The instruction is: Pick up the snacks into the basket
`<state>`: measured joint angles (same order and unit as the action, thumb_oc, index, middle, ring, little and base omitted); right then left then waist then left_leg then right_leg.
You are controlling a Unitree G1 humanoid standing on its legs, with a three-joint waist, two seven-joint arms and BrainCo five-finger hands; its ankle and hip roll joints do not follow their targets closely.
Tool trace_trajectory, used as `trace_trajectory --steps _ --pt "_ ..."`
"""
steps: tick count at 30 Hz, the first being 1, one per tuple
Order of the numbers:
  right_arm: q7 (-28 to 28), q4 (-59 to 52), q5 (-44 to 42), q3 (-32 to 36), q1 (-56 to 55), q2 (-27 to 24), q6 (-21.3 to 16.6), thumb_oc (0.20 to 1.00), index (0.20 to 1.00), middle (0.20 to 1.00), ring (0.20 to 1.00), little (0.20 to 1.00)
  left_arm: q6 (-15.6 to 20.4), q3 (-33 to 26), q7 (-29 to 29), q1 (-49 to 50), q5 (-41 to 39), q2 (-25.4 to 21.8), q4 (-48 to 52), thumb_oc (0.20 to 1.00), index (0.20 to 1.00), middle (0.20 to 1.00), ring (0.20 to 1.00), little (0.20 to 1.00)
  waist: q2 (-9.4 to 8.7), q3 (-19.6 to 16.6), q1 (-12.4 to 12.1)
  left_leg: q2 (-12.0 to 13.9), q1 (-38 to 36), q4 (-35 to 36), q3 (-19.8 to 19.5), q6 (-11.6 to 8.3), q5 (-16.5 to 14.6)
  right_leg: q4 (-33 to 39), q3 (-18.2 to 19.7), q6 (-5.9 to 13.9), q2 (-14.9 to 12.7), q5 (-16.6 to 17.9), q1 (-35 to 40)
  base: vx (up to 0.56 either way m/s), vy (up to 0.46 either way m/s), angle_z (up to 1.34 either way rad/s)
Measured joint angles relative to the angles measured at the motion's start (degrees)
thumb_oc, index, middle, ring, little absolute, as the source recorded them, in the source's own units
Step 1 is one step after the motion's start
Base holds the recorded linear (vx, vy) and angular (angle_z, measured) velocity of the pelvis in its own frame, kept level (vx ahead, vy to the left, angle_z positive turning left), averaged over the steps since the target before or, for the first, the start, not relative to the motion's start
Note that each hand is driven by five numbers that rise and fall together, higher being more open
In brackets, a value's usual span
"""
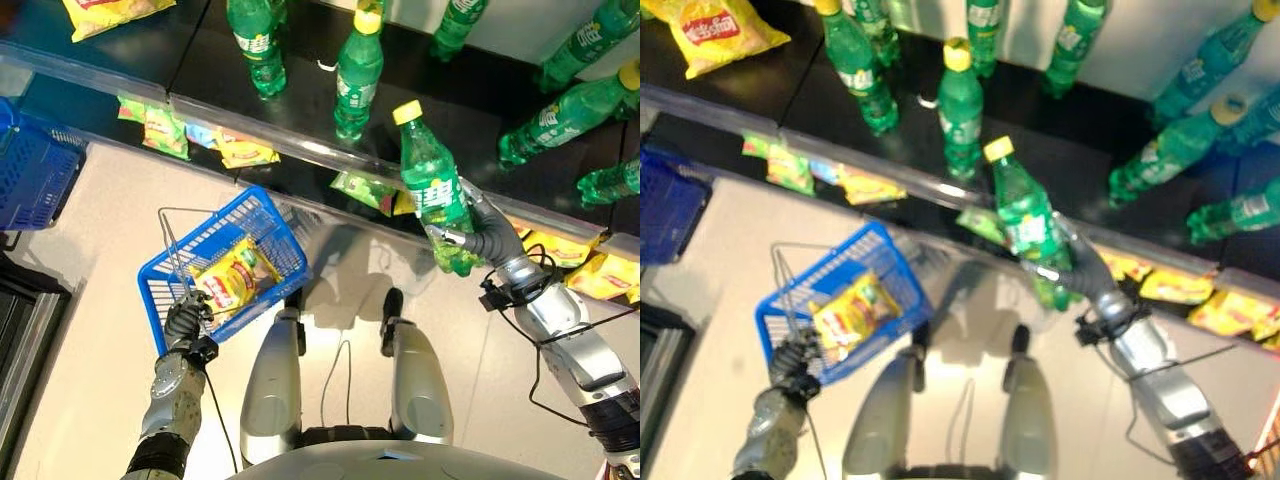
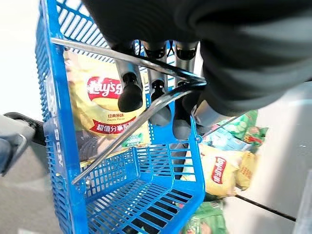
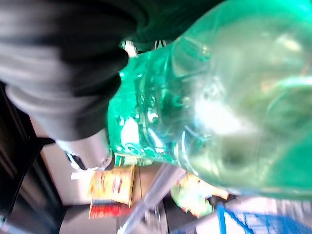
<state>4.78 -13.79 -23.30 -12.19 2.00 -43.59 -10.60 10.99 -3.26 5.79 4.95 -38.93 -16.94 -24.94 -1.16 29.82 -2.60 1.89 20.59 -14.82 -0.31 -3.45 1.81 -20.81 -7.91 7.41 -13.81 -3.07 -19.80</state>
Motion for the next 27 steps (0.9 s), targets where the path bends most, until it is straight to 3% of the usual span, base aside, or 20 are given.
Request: trace_trajectory --steps 8,13,14,19,27 --pt "3.11 0.39 0.67 -11.75 10.62 -1.15 1.80 0.200 0.200 0.200 0.200 0.200 -0.01 0.33 -1.39 1.15 2.39 -4.64 6.50 0.200 0.200 0.200 0.200 0.200 -0.03 -0.01 -3.20 -0.50 -0.04 0.17 -2.78 -0.50 0.28 -0.12 -3.34 0.13 -0.71 -1.20 1.84 0.00 -0.017 0.20" --pt "-0.28 8.78 1.83 -20.66 26.76 8.07 5.04 0.200 0.200 0.200 0.200 0.200 -0.14 0.37 -0.80 1.62 5.95 -8.06 11.56 0.200 0.200 0.200 0.200 0.200 -0.23 -0.07 -7.72 -1.18 0.19 0.28 -5.55 -1.06 0.41 -1.30 -6.79 -0.02 -1.40 -2.67 3.12 -0.01 -0.039 0.28" --pt "-0.80 10.77 1.81 -22.19 29.19 9.19 5.42 0.200 0.200 0.200 0.200 0.200 -0.14 0.55 -0.77 1.61 6.28 -8.67 12.43 0.200 0.200 0.200 0.200 0.200 -0.23 -0.07 -7.68 -1.07 0.25 0.51 -6.18 -1.25 0.58 -1.06 -7.39 -0.08 -1.39 -2.81 3.45 -0.01 -0.013 0.36" --pt "-3.98 16.16 1.64 -26.67 36.06 14.96 8.24 0.200 0.200 0.200 0.200 0.200 -0.17 0.57 0.32 1.99 7.59 -11.87 15.11 0.200 0.200 0.200 0.200 0.200 -0.49 -0.09 -12.47 -1.40 0.87 0.76 -7.32 -1.25 0.77 -0.56 -8.96 0.09 -1.55 -3.37 4.06 0.01 -0.027 0.16" --pt "-8.52 28.31 -2.17 -30.95 44.05 23.86 10.04 0.200 0.200 0.200 0.200 0.200 -0.61 2.08 1.27 2.09 10.20 -17.70 19.36 0.200 0.200 0.200 0.200 0.200 -3.03 0.01 -15.36 -1.28 1.41 0.60 -9.16 -1.61 0.60 0.98 -11.30 0.04 -1.21 -3.43 5.52 0.02 -0.021 0.11"
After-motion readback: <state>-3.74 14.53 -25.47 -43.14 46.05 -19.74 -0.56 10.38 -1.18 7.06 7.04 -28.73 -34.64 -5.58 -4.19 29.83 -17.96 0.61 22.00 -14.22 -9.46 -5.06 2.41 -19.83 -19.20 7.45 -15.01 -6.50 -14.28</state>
